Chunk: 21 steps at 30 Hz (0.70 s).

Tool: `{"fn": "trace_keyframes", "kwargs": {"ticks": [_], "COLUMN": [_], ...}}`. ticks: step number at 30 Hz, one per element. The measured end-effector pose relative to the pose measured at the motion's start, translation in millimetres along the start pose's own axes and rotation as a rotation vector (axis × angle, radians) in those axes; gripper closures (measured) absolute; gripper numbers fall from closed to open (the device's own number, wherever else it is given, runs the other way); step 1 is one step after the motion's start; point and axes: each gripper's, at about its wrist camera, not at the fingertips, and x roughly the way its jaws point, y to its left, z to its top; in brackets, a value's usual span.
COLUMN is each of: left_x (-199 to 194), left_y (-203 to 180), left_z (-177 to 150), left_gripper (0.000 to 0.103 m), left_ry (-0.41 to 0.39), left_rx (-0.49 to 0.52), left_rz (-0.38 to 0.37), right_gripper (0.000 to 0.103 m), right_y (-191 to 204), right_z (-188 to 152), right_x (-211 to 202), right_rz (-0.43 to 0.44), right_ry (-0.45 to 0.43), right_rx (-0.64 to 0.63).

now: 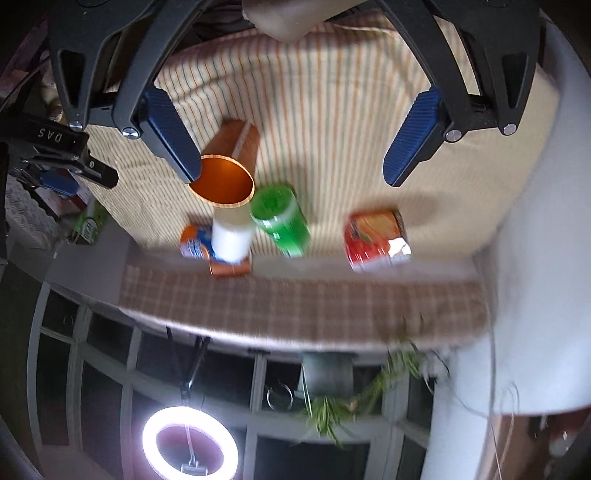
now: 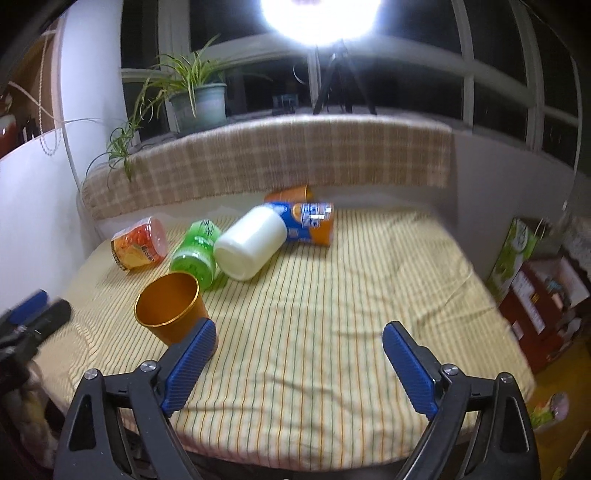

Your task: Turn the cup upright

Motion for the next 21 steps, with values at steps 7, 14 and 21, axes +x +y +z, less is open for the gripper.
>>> {"fn": "trace_keyframes", "kwargs": {"ticks": [7,14,21], "left_x": [-12.6,-14.0,-13.3], "left_y": [-4.4,-6.5,-6.3], "left_z": [2.7,1.6,1.6], "left_gripper": [0.002,0.002,0.002], "left_ry": [-0.039,-0.03,-0.028], "left_rx": [0.04,0.032,0.033], "left_rz": [0.035,0.045,0.044], "right_gripper": [0.0,0.0,0.0], "right_y": [11.2,14.0,11.7], "right_z": [3.1,2.8,2.9], "right_x": [-11.5,-14.7,-15.9], "right_rz": [-0.036,-0.044,-0.046], "right_ry": [-0.066,-0.082,-0.085], "right_rx": [-0.029,-0.037,-0.032]}}
